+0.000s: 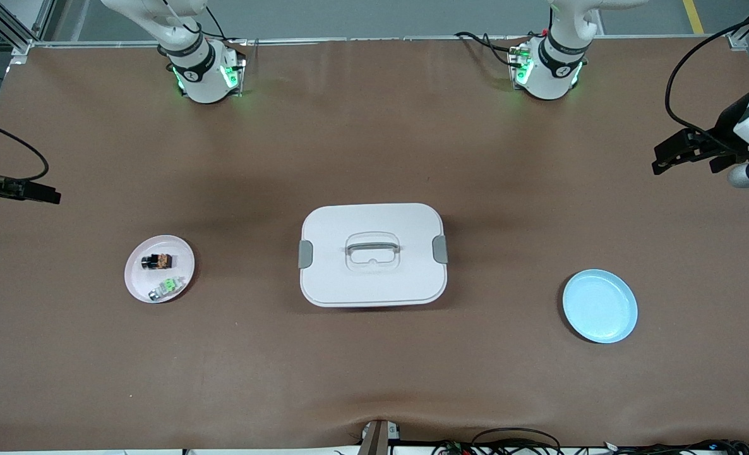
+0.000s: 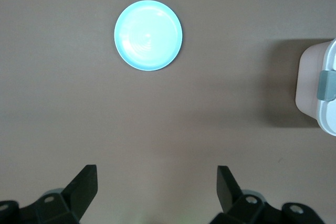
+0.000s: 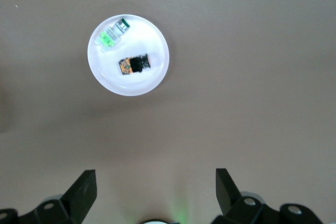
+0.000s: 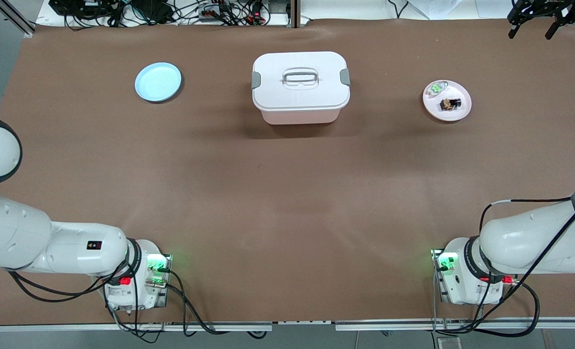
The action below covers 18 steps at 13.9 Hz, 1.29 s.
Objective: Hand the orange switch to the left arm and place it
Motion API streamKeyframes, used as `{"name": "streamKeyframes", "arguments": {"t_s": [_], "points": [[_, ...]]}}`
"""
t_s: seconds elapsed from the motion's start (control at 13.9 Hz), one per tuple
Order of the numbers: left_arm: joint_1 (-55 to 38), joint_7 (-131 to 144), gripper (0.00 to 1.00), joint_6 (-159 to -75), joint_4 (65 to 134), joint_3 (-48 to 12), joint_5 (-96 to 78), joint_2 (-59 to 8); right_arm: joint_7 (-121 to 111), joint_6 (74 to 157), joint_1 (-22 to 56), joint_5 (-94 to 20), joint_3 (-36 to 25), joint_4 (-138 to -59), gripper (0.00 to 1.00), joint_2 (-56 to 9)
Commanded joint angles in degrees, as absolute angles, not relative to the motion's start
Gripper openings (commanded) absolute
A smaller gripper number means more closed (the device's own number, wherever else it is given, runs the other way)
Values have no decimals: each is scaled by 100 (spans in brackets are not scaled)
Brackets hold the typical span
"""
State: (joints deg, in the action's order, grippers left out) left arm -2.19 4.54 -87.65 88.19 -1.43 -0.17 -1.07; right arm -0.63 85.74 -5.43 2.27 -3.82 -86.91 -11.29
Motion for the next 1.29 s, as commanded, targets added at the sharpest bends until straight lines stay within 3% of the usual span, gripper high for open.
{"name": "streamKeyframes", "arguments": {"t_s": [0.0, 0.22, 0.93, 1.22], "points": [[-194, 343, 100, -8675, 8710, -149, -61, -123, -114, 8656, -633, 44, -343, -8674, 100, -1204], [-211, 343, 100, -8684, 8710, -149, -53, -123, -123, 9594, -624, 44, -343, -9411, 100, -1230], [-211, 343, 100, -8684, 8701, -149, -53, -123, -123, 11644, -571, 141, -334, -10977, 100, -1292], [-211, 343, 100, -8684, 8701, -149, -53, -123, -123, 12311, -659, 141, -343, -10986, 100, -2160]]}}
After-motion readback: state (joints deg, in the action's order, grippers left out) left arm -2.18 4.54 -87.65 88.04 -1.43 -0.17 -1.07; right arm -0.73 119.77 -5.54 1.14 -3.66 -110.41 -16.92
